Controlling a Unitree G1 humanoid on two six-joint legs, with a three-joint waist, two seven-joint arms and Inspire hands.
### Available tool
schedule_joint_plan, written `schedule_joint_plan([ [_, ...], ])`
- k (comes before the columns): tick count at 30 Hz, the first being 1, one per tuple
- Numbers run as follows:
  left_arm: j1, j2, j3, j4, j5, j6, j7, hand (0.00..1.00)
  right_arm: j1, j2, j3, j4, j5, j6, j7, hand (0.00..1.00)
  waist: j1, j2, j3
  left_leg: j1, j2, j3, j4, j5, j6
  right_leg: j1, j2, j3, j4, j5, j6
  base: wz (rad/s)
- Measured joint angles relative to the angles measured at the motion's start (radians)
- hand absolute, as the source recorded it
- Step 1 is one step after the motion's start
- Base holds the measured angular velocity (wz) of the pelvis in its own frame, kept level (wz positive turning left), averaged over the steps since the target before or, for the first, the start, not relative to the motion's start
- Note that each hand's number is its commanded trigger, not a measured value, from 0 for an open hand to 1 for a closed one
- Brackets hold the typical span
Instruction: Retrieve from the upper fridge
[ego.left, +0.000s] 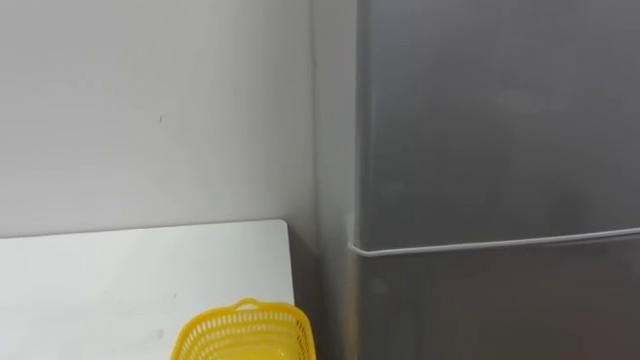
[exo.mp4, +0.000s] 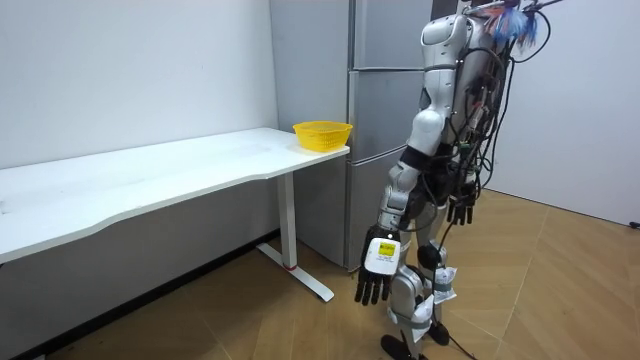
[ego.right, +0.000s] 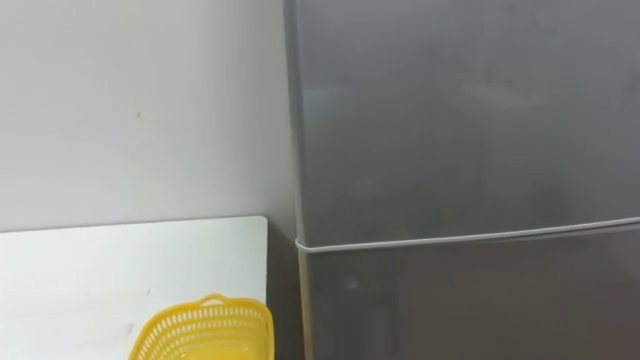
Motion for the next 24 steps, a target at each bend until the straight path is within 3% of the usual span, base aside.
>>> schedule_joint_plan([
  [4, -0.009, 0.013, 0.051, -0.075, -0.179, -0.034, 0.101, 0.00, 0.009, -0.011, -0.003, -0.024, 0.003, -0.009, -0.018, 0.00, 0.016, 0.000, -0.0006, -0.024, -0.005, -0.019, 0.014, 0.001, 0.000, -0.018, -0.001, -0.006, -0.001, 0.002, 0.000, 0.08],
  [6, -0.017, 0.027, 0.057, -0.124, -0.321, -0.083, 0.154, 0.00, 0.005, -0.023, -0.025, -0.031, -0.005, -0.023, -0.039, 0.00, 0.026, 0.002, -0.0013, -0.030, -0.008, -0.019, 0.018, 0.001, 0.001, -0.028, -0.001, -0.004, 0.000, 0.003, 0.000, -0.04],
  [10, -0.023, 0.036, 0.082, -0.198, -0.447, -0.131, 0.224, 0.00, 0.013, -0.040, -0.044, -0.072, -0.008, -0.044, -0.058, 0.00, 0.031, 0.004, -0.0020, -0.030, -0.011, -0.020, 0.019, 0.001, 0.001, -0.028, -0.002, -0.002, -0.003, 0.003, 0.001, -0.03],
  [13, -0.038, 0.036, 0.085, -0.267, -0.454, -0.165, 0.295, 0.00, 0.030, -0.035, -0.044, -0.096, -0.036, -0.066, -0.077, 0.00, 0.034, 0.002, -0.0020, -0.029, -0.011, -0.023, 0.019, 0.001, 0.001, -0.026, -0.003, -0.002, -0.003, 0.003, 0.001, 0.00],
  [17, -0.037, 0.039, 0.075, -0.460, -0.450, -0.227, 0.399, 0.00, 0.040, -0.030, -0.042, -0.111, -0.048, -0.077, -0.077, 0.00, 0.040, 0.005, -0.0033, -0.036, -0.011, -0.022, 0.022, 0.001, 0.001, -0.032, -0.002, 0.000, -0.004, 0.003, 0.002, 0.00],
  [21, -0.042, 0.047, 0.077, -0.637, -0.325, -0.274, 0.504, 0.00, 0.050, -0.027, -0.039, -0.111, -0.048, -0.090, -0.078, 0.00, 0.044, 0.014, -0.0067, -0.033, -0.011, -0.024, 0.016, 0.001, 0.001, -0.031, -0.002, 0.002, -0.003, 0.004, 0.003, 0.00],
  [24, -0.044, 0.057, 0.080, -0.781, -0.269, -0.291, 0.576, 0.00, 0.059, -0.027, -0.039, -0.113, -0.042, -0.096, -0.077, 0.00, 0.043, 0.014, -0.0068, -0.029, -0.011, -0.027, 0.013, 0.001, 0.001, -0.033, -0.001, 0.002, -0.001, 0.004, 0.003, -0.01],
])
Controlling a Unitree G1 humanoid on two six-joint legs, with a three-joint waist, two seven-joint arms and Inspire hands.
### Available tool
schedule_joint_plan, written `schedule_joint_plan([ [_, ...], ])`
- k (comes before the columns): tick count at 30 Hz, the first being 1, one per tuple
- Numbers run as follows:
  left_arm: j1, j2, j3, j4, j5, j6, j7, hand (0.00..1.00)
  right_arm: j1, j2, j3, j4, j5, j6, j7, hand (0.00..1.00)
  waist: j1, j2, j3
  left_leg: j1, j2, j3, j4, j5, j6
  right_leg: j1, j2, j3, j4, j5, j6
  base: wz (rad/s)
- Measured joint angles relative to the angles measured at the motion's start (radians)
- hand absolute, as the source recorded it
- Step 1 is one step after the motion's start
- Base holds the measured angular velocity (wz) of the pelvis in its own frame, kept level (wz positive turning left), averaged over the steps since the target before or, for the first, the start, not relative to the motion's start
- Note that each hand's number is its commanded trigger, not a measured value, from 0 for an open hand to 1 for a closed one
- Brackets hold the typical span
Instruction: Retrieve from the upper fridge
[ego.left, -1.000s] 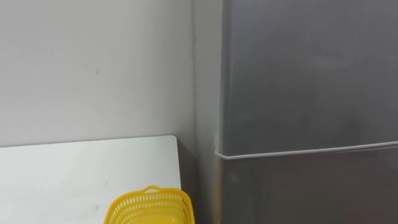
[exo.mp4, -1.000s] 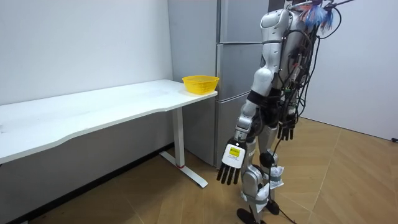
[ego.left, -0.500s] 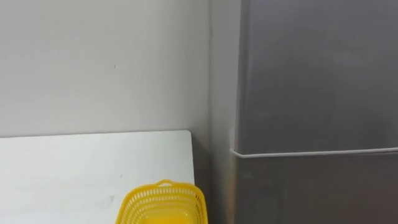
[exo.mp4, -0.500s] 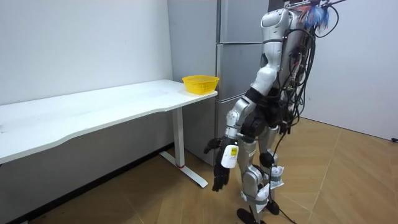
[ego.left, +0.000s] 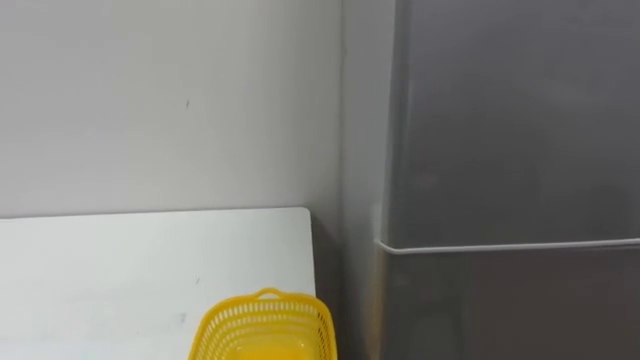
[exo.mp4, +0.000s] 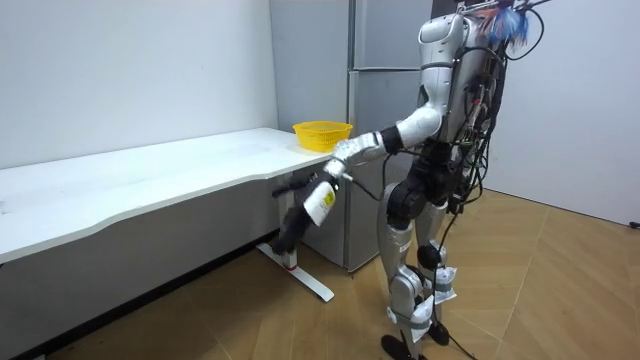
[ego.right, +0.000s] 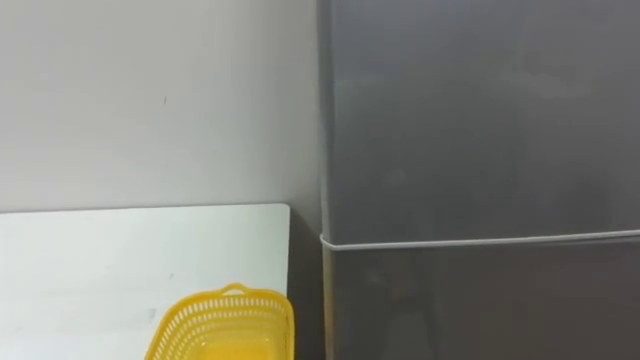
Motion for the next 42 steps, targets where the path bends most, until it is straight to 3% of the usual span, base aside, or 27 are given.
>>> schedule_joint_plan([
  [4, -0.001, 0.003, 0.001, -0.183, 0.190, -0.007, 0.010, 0.00, 0.010, 0.002, -0.001, -0.003, -0.003, -0.015, 0.003, 0.00, 0.002, 0.001, -0.0001, -0.002, 0.000, -0.006, 0.003, 0.000, 0.000, 0.002, -0.001, -0.003, -0.001, 0.000, 0.000, 0.02],
  [6, -0.001, 0.009, 0.000, -0.332, 0.268, -0.015, -0.005, 0.00, 0.010, 0.003, -0.001, -0.003, -0.003, -0.016, 0.005, 0.00, 0.003, 0.004, 0.0013, -0.007, 0.000, -0.006, 0.003, 0.000, 0.000, 0.001, 0.000, 0.000, -0.004, 0.001, 0.000, 0.00],
  [13, -0.017, 0.023, -0.037, -0.583, 0.376, -0.017, -0.045, 0.00, 0.011, 0.006, 0.030, 0.003, 0.008, -0.013, 0.027, 0.00, -0.026, 0.013, 0.0083, -0.020, -0.001, -0.018, 0.007, 0.000, 0.000, 0.002, -0.001, -0.013, -0.013, 0.001, 0.001, 0.06],
  [17, -0.030, 0.023, -0.061, -0.667, 0.521, -0.009, -0.134, 0.00, 0.020, 0.011, 0.038, 0.008, 0.006, -0.014, 0.027, 0.00, -0.032, 0.014, 0.0103, -0.018, -0.001, -0.018, 0.018, 0.000, 0.000, 0.007, 0.000, -0.015, -0.019, 0.003, 0.000, 0.01],
  [21, -0.066, 0.024, -0.092, -0.783, 0.556, -0.009, -0.230, 0.00, 0.016, 0.011, 0.048, 0.027, -0.001, -0.014, 0.055, 0.00, -0.046, 0.008, 0.0171, -0.018, -0.001, -0.023, 0.018, 0.000, 0.000, 0.008, -0.002, -0.019, -0.020, 0.003, 0.000, 0.02],
  [29, -0.080, 0.025, -0.214, -0.854, 0.549, 0.009, -0.405, 0.00, -0.016, 0.011, 0.049, 0.065, 0.008, -0.014, 0.090, 0.00, -0.080, 0.004, 0.0202, -0.015, 0.000, -0.026, 0.017, 0.000, 0.000, 0.011, -0.001, -0.018, -0.019, 0.003, 0.001, 0.00],
  [32, -0.114, 0.029, -0.257, -0.858, 0.545, 0.012, -0.489, 0.00, -0.033, 0.010, 0.049, 0.096, 0.008, -0.015, 0.099, 0.00, -0.083, 0.002, 0.0225, -0.017, 0.002, -0.026, 0.017, 0.000, 0.000, 0.011, -0.002, -0.019, -0.020, 0.004, 0.001, 0.00],
  [35, -0.119, 0.055, -0.298, -0.871, 0.535, 0.020, -0.582, 0.00, -0.042, 0.011, 0.056, 0.098, 0.005, -0.015, 0.108, 0.00, -0.102, 0.002, 0.0248, -0.019, 0.001, -0.025, 0.017, 0.000, 0.000, 0.009, -0.002, -0.019, -0.021, 0.004, 0.001, 0.00],
  [42, -0.195, 0.056, -0.433, -0.882, 0.502, 0.051, -0.769, 0.00, -0.086, 0.006, 0.097, 0.101, -0.004, -0.017, 0.117, 0.00, -0.138, 0.001, 0.0261, -0.021, 0.001, -0.021, 0.016, 0.001, 0.001, 0.004, -0.001, -0.010, -0.020, 0.004, 0.002, -0.02],
])
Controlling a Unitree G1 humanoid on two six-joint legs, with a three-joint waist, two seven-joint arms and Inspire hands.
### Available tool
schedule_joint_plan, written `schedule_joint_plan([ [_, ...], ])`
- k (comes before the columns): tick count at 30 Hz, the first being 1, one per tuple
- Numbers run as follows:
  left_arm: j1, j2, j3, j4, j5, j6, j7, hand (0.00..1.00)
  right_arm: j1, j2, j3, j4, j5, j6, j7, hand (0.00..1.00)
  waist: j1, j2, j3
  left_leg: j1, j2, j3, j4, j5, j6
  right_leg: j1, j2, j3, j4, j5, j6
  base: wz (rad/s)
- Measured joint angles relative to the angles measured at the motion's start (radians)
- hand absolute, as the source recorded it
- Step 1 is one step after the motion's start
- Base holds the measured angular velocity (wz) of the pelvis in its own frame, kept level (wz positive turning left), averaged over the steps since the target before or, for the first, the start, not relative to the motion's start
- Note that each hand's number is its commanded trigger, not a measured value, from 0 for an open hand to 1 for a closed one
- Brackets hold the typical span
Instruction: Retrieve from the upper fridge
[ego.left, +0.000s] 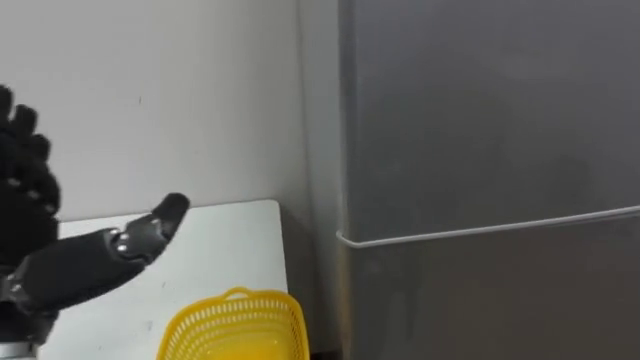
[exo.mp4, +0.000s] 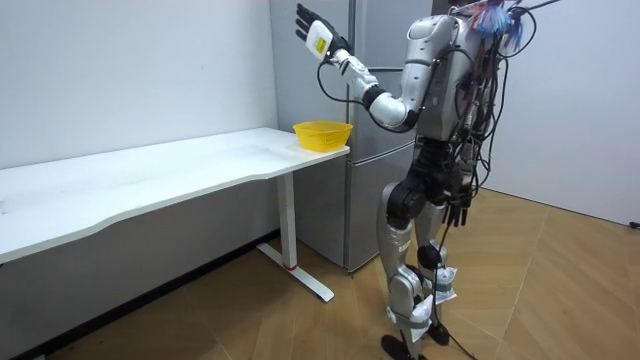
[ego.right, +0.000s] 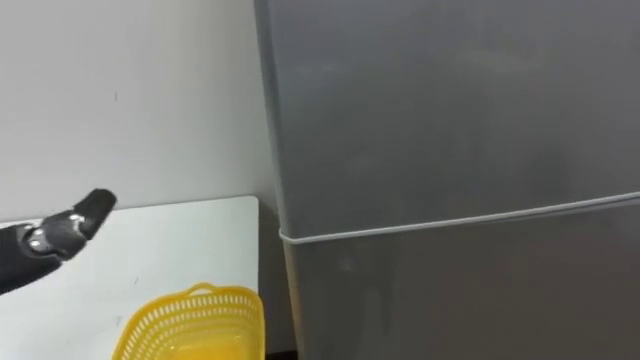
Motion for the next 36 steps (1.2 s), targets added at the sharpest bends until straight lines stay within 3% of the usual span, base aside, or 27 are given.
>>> schedule_joint_plan([
  [6, -0.045, 0.000, -0.068, -0.003, -0.042, 0.027, -0.138, 0.00, -0.013, -0.007, 0.000, 0.009, 0.002, -0.002, 0.010, 0.00, -0.027, 0.002, -0.0046, -0.001, 0.000, 0.002, 0.001, 0.000, 0.000, 0.000, 0.001, 0.005, 0.000, 0.000, 0.000, -0.02],
  [11, -0.065, -0.001, -0.084, -0.003, -0.107, 0.058, -0.230, 0.00, -0.011, -0.011, 0.000, 0.009, 0.002, 0.001, 0.007, 0.00, -0.038, 0.009, -0.0125, 0.000, 0.001, 0.003, 0.000, 0.000, 0.000, -0.001, 0.001, 0.011, 0.000, 0.000, 0.000, -0.04],
  [15, -0.065, -0.001, -0.090, -0.003, -0.134, 0.087, -0.278, 0.00, -0.011, -0.011, -0.002, 0.009, 0.002, 0.001, 0.007, 0.00, -0.052, 0.008, -0.0140, 0.006, 0.003, 0.009, -0.001, 0.000, 0.000, 0.003, 0.002, 0.014, 0.002, 0.000, 0.000, -0.02],
  [25, -0.065, -0.001, -0.107, -0.003, -0.154, 0.098, -0.321, 0.00, -0.012, -0.013, -0.003, 0.025, 0.001, 0.003, 0.004, 0.00, -0.056, 0.003, -0.0120, 0.020, 0.005, 0.029, -0.002, 0.000, 0.000, 0.011, 0.004, 0.020, -0.001, 0.002, -0.001, -0.01],
  [36, -0.064, -0.001, -0.151, -0.003, -0.149, 0.117, -0.368, 0.00, -0.014, -0.015, -0.002, 0.036, 0.002, 0.001, -0.018, 0.00, -0.052, 0.012, -0.0106, 0.013, 0.007, 0.030, -0.001, 0.000, 0.000, 0.003, 0.005, 0.016, -0.001, 0.005, -0.001, 0.00],
])
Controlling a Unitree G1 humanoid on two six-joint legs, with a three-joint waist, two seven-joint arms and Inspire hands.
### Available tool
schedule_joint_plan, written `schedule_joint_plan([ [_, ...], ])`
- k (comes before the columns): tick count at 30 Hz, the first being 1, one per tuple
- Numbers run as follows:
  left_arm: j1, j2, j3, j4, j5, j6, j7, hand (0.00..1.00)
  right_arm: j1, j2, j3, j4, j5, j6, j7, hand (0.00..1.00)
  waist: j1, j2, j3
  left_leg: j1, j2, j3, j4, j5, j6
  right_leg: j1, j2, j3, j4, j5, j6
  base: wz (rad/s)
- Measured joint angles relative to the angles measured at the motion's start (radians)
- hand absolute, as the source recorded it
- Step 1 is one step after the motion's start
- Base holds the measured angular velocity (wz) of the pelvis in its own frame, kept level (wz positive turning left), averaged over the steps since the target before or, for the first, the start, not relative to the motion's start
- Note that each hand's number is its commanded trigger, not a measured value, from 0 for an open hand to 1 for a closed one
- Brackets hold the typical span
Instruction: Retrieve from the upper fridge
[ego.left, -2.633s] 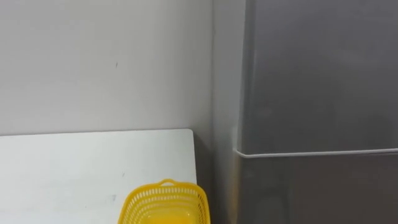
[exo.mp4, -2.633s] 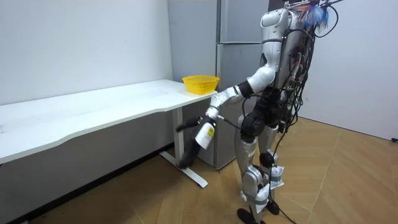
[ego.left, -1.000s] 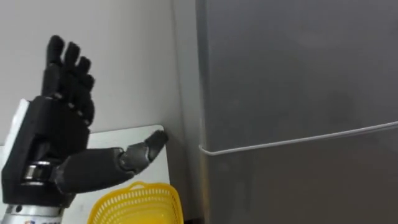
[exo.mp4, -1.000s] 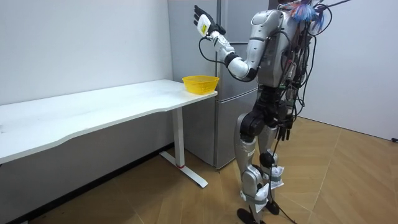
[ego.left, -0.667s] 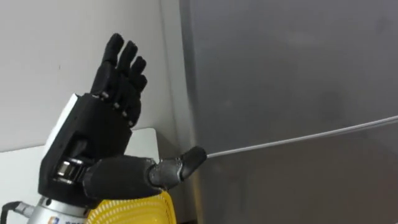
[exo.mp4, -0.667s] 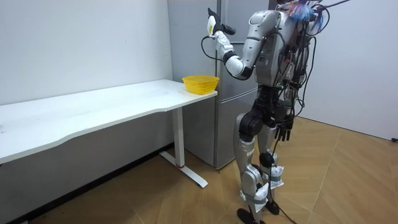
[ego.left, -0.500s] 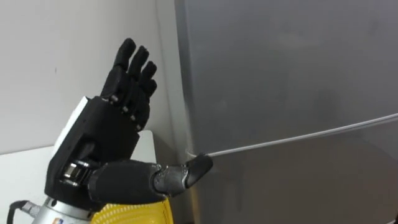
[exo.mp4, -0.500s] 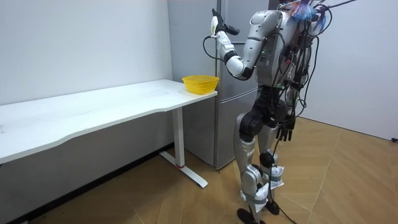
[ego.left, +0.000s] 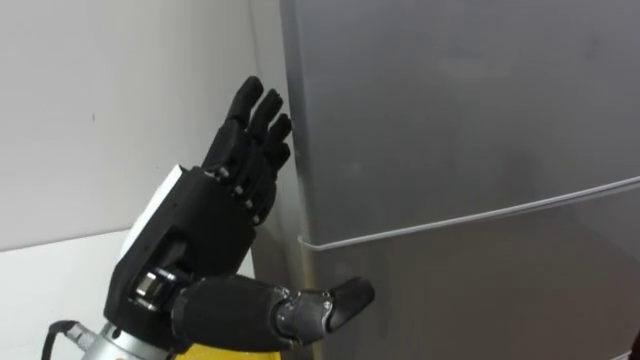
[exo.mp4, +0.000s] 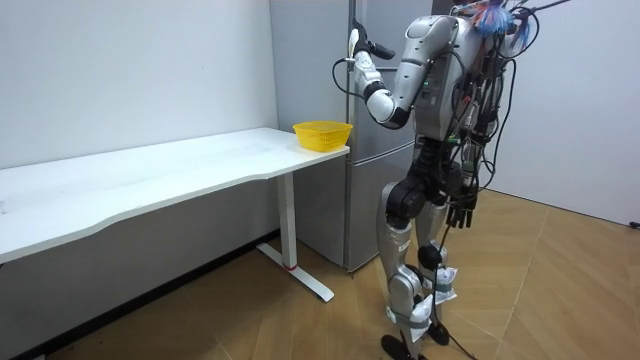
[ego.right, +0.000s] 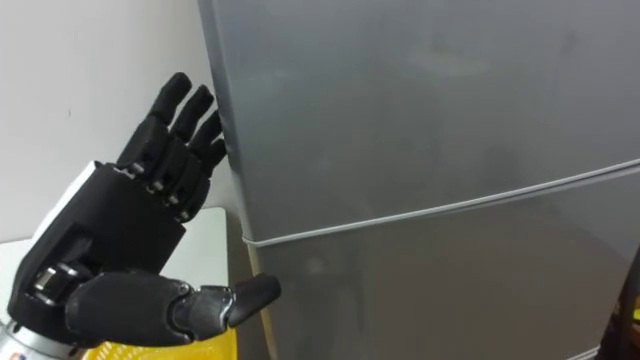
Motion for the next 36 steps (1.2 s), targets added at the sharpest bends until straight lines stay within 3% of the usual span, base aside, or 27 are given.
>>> schedule_joint_plan([
  [22, 0.000, 0.001, 0.000, 0.000, 0.000, -0.001, 0.000, 0.00, -0.001, -0.001, 0.002, 0.005, 0.003, -0.009, -0.023, 0.00, 0.000, -0.002, -0.0008, -0.001, -0.001, 0.000, 0.000, 0.000, 0.000, -0.002, -0.001, 0.001, 0.002, 0.000, 0.000, 0.00],
  [23, 0.000, 0.001, 0.000, 0.000, 0.000, -0.001, 0.000, 0.16, 0.000, -0.001, 0.002, 0.005, 0.003, -0.009, -0.023, 0.00, 0.000, -0.002, -0.0008, -0.001, -0.001, 0.000, 0.000, 0.000, 0.000, -0.002, -0.001, 0.001, 0.002, 0.000, 0.000, 0.00],
  [24, 0.000, 0.001, 0.000, 0.000, 0.000, -0.001, 0.000, 0.54, 0.000, -0.001, 0.002, 0.005, 0.003, -0.009, -0.023, 0.00, 0.001, -0.002, -0.0008, -0.001, -0.001, 0.000, 0.000, 0.000, 0.000, -0.002, -0.001, 0.001, 0.002, 0.000, 0.000, 0.00],
  [25, 0.000, 0.001, 0.000, 0.000, 0.000, -0.001, 0.000, 0.64, 0.000, -0.001, 0.002, 0.005, 0.003, -0.009, -0.023, 0.00, 0.001, -0.002, -0.0008, -0.001, -0.001, 0.000, 0.000, 0.000, 0.000, -0.002, -0.001, 0.001, 0.002, 0.000, 0.000, 0.00],
  [26, 0.000, 0.001, 0.000, 0.000, 0.000, -0.001, 0.000, 0.98, 0.000, -0.001, 0.002, 0.005, 0.003, -0.009, -0.023, 0.00, 0.001, -0.002, -0.0009, -0.001, -0.001, 0.000, 0.000, 0.000, 0.000, -0.002, -0.001, 0.001, 0.002, 0.000, 0.000, 0.00],
  [36, 0.000, 0.001, 0.032, 0.000, 0.000, -0.010, 0.034, 0.99, -0.002, -0.001, 0.002, 0.005, 0.003, -0.010, -0.023, 0.00, 0.004, -0.006, -0.0019, -0.003, -0.002, -0.001, -0.001, 0.000, 0.000, -0.001, -0.002, -0.001, 0.001, 0.000, 0.000, 0.00],
])
